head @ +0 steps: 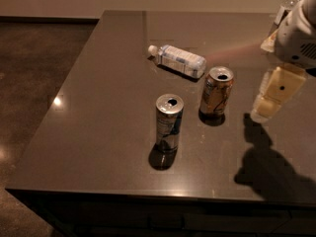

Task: Pick orange can

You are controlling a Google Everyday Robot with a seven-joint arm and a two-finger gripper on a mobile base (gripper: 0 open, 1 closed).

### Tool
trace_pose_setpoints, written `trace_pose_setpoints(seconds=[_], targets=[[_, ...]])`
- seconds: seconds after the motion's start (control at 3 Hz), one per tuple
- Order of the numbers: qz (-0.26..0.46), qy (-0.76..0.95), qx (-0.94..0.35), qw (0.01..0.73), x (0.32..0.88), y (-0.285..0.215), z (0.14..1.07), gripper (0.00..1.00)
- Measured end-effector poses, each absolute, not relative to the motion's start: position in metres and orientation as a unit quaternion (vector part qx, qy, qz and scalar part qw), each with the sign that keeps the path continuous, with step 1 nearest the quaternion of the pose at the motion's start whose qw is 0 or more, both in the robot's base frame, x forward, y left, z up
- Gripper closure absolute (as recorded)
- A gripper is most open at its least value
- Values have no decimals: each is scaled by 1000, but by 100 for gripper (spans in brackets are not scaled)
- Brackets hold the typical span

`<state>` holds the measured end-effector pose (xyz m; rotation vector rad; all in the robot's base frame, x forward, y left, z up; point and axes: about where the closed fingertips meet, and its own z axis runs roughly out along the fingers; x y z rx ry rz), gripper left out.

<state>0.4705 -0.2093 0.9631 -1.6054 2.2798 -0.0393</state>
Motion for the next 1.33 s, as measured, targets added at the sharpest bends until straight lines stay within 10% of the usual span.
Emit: trace_pose_setpoints(seconds=[1.33], targets=[[81,789,-556,249,528,-147,913,9]])
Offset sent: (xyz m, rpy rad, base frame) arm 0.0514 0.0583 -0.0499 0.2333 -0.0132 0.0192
